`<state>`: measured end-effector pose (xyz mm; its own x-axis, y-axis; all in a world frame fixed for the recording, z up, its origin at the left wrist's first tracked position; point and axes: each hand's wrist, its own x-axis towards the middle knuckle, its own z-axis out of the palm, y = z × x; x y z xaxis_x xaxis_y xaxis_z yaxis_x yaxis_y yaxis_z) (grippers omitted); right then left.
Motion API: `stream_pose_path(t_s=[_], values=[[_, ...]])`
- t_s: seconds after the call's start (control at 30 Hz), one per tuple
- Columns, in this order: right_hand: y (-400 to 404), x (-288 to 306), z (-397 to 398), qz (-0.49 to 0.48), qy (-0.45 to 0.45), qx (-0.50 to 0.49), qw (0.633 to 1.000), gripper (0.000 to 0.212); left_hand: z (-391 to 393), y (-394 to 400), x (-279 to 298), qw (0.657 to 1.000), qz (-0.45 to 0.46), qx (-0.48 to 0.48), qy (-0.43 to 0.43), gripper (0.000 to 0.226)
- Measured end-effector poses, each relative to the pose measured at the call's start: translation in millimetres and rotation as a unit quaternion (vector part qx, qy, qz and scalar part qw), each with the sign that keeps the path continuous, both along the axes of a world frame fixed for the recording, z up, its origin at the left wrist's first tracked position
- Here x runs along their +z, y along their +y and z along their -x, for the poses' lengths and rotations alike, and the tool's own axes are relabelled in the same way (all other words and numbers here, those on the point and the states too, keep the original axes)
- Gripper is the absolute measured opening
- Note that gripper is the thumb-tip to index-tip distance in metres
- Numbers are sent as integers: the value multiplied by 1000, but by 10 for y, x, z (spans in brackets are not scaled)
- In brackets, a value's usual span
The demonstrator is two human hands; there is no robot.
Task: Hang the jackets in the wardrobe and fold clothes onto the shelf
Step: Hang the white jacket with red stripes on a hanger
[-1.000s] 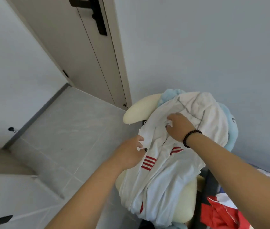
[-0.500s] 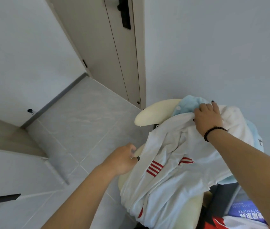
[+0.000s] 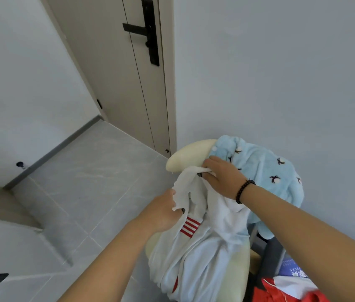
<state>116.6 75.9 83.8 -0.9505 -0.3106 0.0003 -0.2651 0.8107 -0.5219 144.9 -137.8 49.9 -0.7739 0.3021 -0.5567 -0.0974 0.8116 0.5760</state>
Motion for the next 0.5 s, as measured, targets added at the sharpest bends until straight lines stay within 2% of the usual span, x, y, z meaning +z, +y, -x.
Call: stream_pose_path(t_s=[0.2, 0.33, 0.37, 0.43, 0.5], values=[[-711, 756, -331, 53, 67, 97, 992, 16, -408, -365, 180, 986, -88, 114, 88, 67], [-1294, 1153, -597, 48, 105, 165, 980, 19, -685, -818, 312, 966, -92, 202, 136, 75], [-1441, 1224, -678, 39, 112, 189, 975, 19, -768, -969, 331, 964, -96, 199, 145, 67], [-1739, 1313, -854, 3, 120, 236, 964, 19, -973, -1295, 366, 967, -98, 179, 154, 34], [-2024, 1325, -1051, -41, 119, 264, 956, 22, -1256, -1633, 398, 975, -92, 160, 127, 9]])
